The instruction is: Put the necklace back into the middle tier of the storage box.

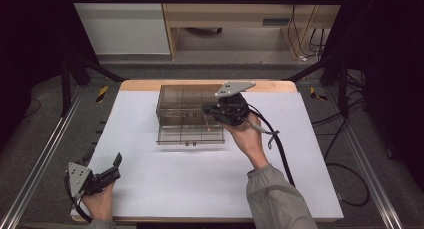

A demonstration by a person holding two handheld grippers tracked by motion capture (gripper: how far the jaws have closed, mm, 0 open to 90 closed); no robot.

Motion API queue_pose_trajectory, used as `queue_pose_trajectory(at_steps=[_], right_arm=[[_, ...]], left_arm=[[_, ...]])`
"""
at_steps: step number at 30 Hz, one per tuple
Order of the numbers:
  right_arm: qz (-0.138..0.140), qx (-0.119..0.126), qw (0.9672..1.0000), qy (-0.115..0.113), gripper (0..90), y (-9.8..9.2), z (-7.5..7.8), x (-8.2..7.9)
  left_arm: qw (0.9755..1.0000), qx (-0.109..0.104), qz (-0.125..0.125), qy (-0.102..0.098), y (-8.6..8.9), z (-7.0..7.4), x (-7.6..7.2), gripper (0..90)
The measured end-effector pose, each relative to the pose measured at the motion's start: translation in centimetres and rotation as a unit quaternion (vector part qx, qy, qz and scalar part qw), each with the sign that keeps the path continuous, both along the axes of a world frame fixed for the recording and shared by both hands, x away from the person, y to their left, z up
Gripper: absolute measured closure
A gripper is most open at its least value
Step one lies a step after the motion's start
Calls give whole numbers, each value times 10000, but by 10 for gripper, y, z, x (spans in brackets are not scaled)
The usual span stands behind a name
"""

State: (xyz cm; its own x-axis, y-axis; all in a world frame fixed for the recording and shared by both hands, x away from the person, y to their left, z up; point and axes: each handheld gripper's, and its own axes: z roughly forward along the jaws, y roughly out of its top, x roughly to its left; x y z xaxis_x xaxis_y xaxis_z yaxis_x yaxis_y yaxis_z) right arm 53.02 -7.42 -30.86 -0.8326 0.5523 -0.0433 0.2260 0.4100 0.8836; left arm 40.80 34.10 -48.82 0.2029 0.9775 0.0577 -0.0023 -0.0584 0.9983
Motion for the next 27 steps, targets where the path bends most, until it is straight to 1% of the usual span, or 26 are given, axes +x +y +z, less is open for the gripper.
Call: queue_pose_trajectory(at_steps=[1, 3, 10, 13, 19, 23, 27], right_arm=[[2, -18, 10000, 7, 867, 4, -2, 2], [7, -27, 10000, 12, 868, 6, -3, 3], [52, 53, 10000, 49, 867, 20, -14, 10], [93, 71, 9999, 78, 867, 24, -17, 11], [88, 46, 9999, 60, 867, 32, -21, 14], [89, 97, 9999, 74, 867, 36, -23, 16], [94, 47, 9999, 98, 867, 41, -28, 18]], left_arm=[[10000, 11, 0, 8, 0, 0, 0, 69], [10000, 9, 0, 8, 0, 0, 0, 69], [10000, 25, 12, 37, -1, 0, 1, 72], [10000, 10, 14, 31, 0, 0, 1, 72], [10000, 14, 11, 36, 0, 0, 1, 72], [10000, 10, 14, 33, 0, 0, 1, 72], [10000, 8, 12, 30, 0, 0, 1, 73]])
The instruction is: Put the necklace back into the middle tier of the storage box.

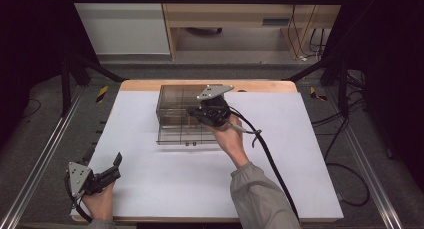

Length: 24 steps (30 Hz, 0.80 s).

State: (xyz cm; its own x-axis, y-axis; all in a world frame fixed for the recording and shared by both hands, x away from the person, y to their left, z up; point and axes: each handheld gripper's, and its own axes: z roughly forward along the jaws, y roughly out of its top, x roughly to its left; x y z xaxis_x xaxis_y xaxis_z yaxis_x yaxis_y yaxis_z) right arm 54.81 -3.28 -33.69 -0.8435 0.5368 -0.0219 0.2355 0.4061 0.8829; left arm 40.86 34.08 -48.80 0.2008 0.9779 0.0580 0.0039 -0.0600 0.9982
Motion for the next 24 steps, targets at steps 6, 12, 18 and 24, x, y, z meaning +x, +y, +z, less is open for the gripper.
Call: queue_pose_trajectory(at_steps=[6, 12, 18, 24], right_arm=[[-29, -37, 10000, 57, 867, 5, -8, 5], [-68, -102, 9999, 87, 867, 7, -14, 9], [-128, -176, 9997, 90, 867, 10, -19, 12], [-192, -258, 9994, 108, 866, 12, -25, 14]], left_arm=[[10000, -1, -2, 7, 0, 0, 0, 72], [10000, -4, -3, 11, 0, 0, 0, 72], [10000, -4, -6, 11, 0, 0, 0, 72], [10000, 1, -7, 11, 0, 0, 0, 72]])
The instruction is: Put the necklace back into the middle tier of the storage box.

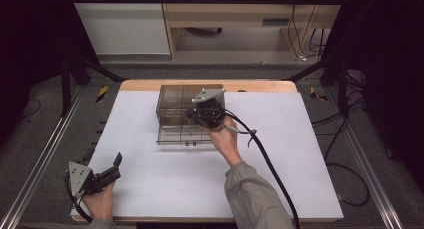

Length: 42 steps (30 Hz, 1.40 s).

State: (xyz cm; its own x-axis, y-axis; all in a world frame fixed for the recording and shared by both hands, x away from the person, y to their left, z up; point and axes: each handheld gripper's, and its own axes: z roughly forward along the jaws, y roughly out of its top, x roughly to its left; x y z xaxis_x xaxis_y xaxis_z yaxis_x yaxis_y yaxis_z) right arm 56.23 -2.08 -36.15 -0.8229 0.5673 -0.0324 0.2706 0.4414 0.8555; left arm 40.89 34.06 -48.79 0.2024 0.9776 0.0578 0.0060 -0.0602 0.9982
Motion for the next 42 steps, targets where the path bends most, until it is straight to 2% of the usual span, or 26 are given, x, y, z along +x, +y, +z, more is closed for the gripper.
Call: queue_pose_trajectory(at_steps=[15, 26, 30, 42], right_arm=[[-53, -220, 9997, 11, 866, 5, -11, 2], [-106, -178, 9996, 168, 866, 0, -25, 4], [-118, -285, 9992, 235, 866, 1, -34, 5], [-132, -311, 9988, 344, 866, 4, -47, 6]], left_arm=[[10000, -4, -4, 1, 0, 0, 0, 72], [10000, 6, -5, 3, 0, 0, 0, 72], [10000, 6, -7, 6, 0, 0, 0, 72], [10000, 0, -8, 8, 0, 0, 0, 72]])
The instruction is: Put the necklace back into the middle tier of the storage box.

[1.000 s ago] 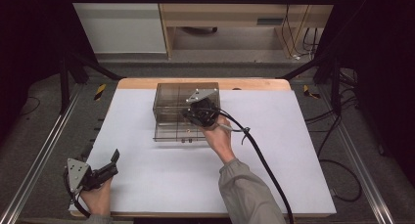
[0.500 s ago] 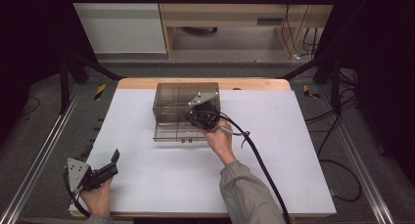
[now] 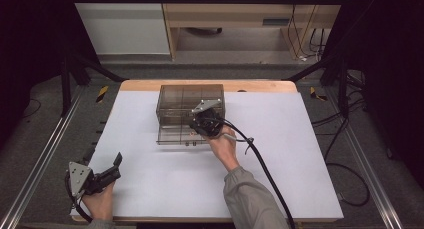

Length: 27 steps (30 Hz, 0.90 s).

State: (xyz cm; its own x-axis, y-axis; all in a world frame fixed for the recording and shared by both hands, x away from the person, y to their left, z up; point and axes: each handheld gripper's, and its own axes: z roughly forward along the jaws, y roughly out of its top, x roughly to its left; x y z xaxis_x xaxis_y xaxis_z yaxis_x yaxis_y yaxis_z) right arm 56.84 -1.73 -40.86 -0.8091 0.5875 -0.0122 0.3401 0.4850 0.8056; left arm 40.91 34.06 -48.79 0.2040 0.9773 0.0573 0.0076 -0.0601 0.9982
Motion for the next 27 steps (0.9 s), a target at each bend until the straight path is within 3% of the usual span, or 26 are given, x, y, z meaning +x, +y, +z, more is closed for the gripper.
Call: queue_pose_trajectory(at_steps=[19, 27], right_arm=[[57, -169, 9995, 268, 865, 7, -17, 5], [30, -360, 9988, 329, 865, 9, -25, 7]], left_arm=[[10000, -4, 2, 4, 0, 0, 0, 72], [10000, 0, 2, 6, 0, 0, 0, 72]])
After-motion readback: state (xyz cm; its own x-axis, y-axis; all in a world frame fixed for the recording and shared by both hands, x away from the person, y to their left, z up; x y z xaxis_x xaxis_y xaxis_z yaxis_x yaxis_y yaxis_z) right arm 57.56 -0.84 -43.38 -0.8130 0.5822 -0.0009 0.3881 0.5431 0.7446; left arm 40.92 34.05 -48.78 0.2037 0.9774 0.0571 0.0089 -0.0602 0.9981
